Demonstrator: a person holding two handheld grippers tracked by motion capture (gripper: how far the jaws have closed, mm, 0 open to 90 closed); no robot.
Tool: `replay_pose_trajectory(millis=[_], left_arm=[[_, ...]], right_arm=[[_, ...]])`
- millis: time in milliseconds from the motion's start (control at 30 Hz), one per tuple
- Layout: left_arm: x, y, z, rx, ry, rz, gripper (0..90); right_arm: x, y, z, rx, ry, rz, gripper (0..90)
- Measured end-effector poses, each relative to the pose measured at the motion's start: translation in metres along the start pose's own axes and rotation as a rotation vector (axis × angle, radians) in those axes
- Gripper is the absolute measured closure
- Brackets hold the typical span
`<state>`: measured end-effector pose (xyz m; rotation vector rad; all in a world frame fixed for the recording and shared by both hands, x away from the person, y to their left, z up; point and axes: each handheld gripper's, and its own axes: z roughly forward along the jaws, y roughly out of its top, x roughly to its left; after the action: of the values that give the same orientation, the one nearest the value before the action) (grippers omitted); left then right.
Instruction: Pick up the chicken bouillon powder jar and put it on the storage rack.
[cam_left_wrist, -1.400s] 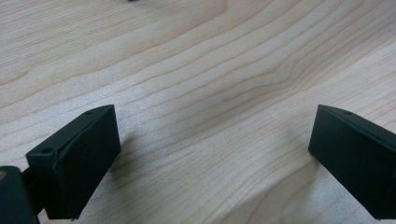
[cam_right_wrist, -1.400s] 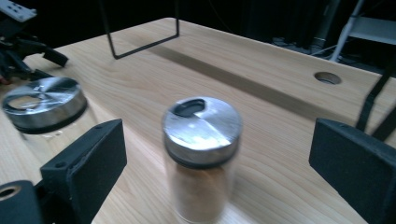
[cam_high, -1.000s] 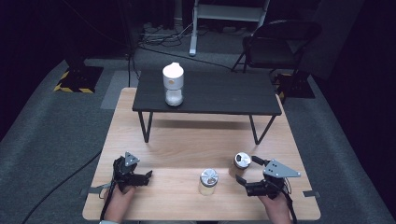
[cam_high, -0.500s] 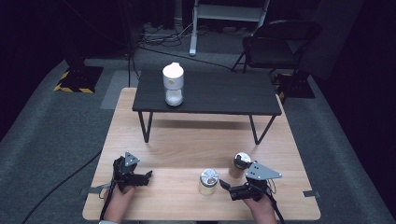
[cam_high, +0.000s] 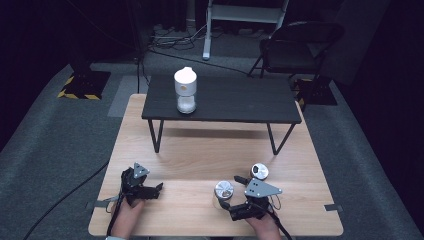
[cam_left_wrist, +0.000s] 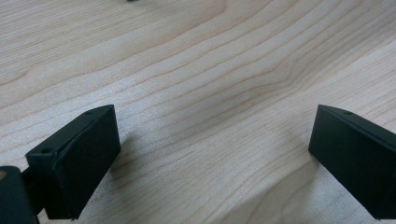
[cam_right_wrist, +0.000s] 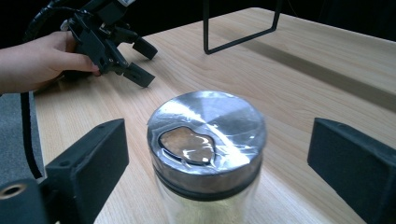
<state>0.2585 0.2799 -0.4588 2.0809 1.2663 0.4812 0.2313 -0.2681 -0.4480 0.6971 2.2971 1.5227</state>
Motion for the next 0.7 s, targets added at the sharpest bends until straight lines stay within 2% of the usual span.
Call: replay_pose_trajectory(millis=[400,700], left_arm=[[0.000,0.000,0.000,-0.001,0.000,0.000,2.0],[0.000,0.000,0.000,0.000,0.000,0.001,1.9]], right_arm=[[0.004,-0.017,0.022,0.057,-0.007,0.015,19.9],[0.004,-0.025,0.029,0.076,-0.003,0.021,29.7]])
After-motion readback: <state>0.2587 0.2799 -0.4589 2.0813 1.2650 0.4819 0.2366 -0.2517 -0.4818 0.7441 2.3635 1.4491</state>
